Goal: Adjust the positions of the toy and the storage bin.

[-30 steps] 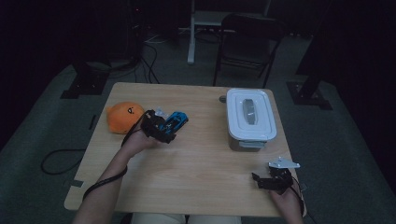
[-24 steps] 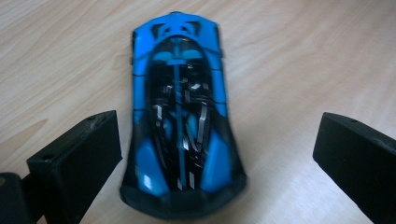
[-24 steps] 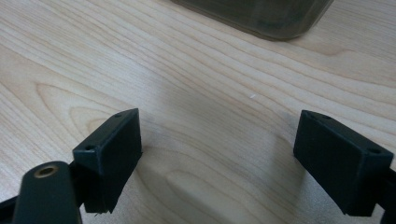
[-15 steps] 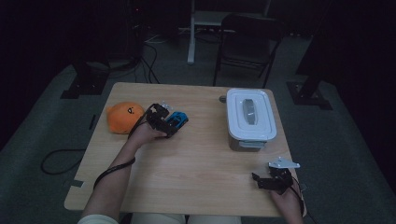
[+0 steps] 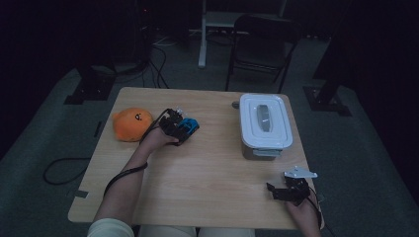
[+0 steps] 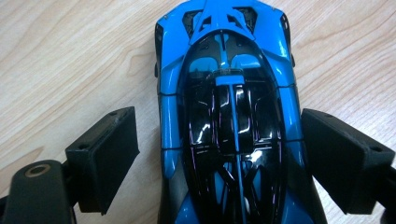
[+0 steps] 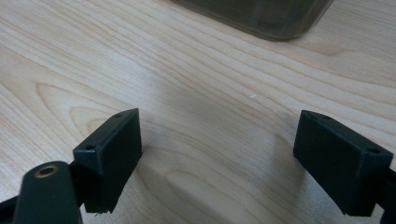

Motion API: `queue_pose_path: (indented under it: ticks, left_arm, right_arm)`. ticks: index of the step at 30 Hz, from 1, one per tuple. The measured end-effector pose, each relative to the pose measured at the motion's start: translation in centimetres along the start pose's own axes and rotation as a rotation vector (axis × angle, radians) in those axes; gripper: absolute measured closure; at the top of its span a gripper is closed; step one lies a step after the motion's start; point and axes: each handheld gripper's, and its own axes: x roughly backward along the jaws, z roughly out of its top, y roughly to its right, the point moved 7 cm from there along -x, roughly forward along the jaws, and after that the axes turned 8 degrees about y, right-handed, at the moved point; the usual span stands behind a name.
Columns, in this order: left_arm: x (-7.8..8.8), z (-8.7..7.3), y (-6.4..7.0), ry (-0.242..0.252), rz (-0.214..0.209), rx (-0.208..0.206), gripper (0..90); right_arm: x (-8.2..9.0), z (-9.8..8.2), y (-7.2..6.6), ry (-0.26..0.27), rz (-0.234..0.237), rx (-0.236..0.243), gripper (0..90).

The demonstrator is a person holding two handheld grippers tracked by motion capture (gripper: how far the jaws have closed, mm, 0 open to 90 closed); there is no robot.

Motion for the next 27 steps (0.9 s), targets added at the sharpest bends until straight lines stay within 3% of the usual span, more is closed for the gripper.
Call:
queue_pose_path:
  ticks: [3, 4, 16, 20, 22, 27]
  left_arm:
    - [-0.2, 0.0, 0.2, -0.009, -0.018, -0.012, 22.1]
    - [-0.3, 0.0, 0.4, -0.021, -0.036, -0.032, 23.6]
    - [0.1, -0.3, 0.4, -0.034, -0.047, 0.017, 26.3]
    - [0.7, -0.2, 0.4, -0.014, -0.052, 0.022, 28.2]
    - [1.0, -0.3, 0.8, -0.024, -0.076, 0.001, 28.2]
    - [1.7, -0.7, 1.4, -0.023, -0.081, -0.021, 28.3]
  right_arm:
    - [0.0, 0.0, 0.0, 0.001, -0.001, 0.001, 15.1]
    - [0.0, 0.0, 0.0, 0.000, -0.001, 0.000, 15.1]
    - [0.0, 0.0, 0.0, 0.000, -0.003, -0.001, 15.5]
    - [0.0, 0.0, 0.0, 0.000, -0.003, -0.001, 15.6]
    - [0.0, 0.0, 0.0, 0.001, -0.003, -0.001, 15.6]
    - [0.0, 0.0, 0.0, 0.001, -0.003, -0.001, 15.6]
